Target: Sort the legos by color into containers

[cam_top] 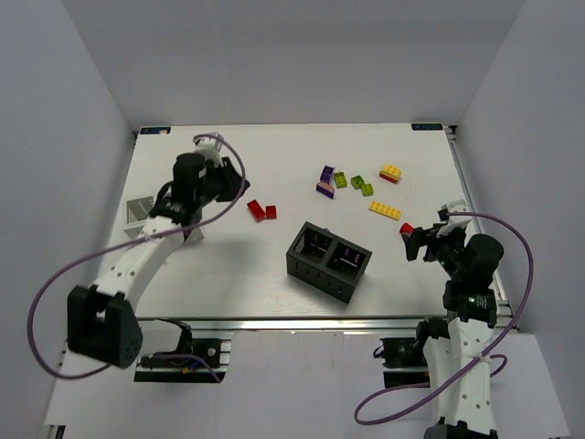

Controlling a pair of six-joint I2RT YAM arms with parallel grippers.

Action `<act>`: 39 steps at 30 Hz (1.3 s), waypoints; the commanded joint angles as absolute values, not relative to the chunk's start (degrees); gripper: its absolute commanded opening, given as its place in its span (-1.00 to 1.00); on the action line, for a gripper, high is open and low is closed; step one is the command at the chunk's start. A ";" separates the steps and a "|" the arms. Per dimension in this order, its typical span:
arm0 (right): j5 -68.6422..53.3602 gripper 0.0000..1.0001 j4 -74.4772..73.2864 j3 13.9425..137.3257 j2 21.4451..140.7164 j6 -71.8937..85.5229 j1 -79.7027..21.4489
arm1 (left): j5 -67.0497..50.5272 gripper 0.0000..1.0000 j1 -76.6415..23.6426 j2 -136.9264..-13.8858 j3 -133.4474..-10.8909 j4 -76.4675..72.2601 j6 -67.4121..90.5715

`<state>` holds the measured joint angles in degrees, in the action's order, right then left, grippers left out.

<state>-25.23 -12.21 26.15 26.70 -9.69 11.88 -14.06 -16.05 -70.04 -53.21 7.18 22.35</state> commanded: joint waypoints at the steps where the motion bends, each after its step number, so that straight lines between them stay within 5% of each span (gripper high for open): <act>1: -27.76 0.79 -9.22 23.73 26.54 -14.31 12.30 | -1.44 -0.16 -18.19 -77.93 -65.10 19.99 24.96; 2: -28.12 0.78 -9.84 24.17 26.89 -15.20 12.39 | 6.25 0.38 -18.72 -80.66 -68.26 22.13 25.05; 6: -25.41 0.79 -12.39 28.47 28.99 -14.95 12.39 | 18.76 0.89 -20.82 -94.19 -82.24 31.45 25.66; 9: -24.09 0.72 -13.27 29.53 31.02 -14.07 12.31 | 26.16 0.91 -21.36 -103.95 -90.33 35.15 25.32; 10: -23.47 0.52 -13.27 29.79 31.29 -13.63 12.30 | 27.58 0.91 -21.88 -108.24 -93.48 36.03 25.23; 11: -23.29 0.00 -13.53 29.88 31.64 -13.36 12.30 | 29.25 0.91 -21.88 -110.37 -94.99 36.47 25.31; 13: -22.07 -0.37 -13.97 30.32 32.16 -12.92 12.13 | 33.02 0.88 -21.88 -113.98 -97.98 38.22 25.75; 24: -20.57 -0.13 -13.97 30.32 30.85 -11.95 12.13 | 34.98 0.75 -20.75 -128.40 -111.35 40.25 26.54; 39: -19.95 -0.09 -13.97 30.15 30.24 -11.69 12.22 | 30.50 0.58 -17.85 -132.27 -111.53 34.01 22.85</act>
<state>-20.86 -14.06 27.77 30.94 -12.21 12.03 31.94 -19.22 -132.25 -109.62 35.35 23.77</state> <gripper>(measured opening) 0.451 0.791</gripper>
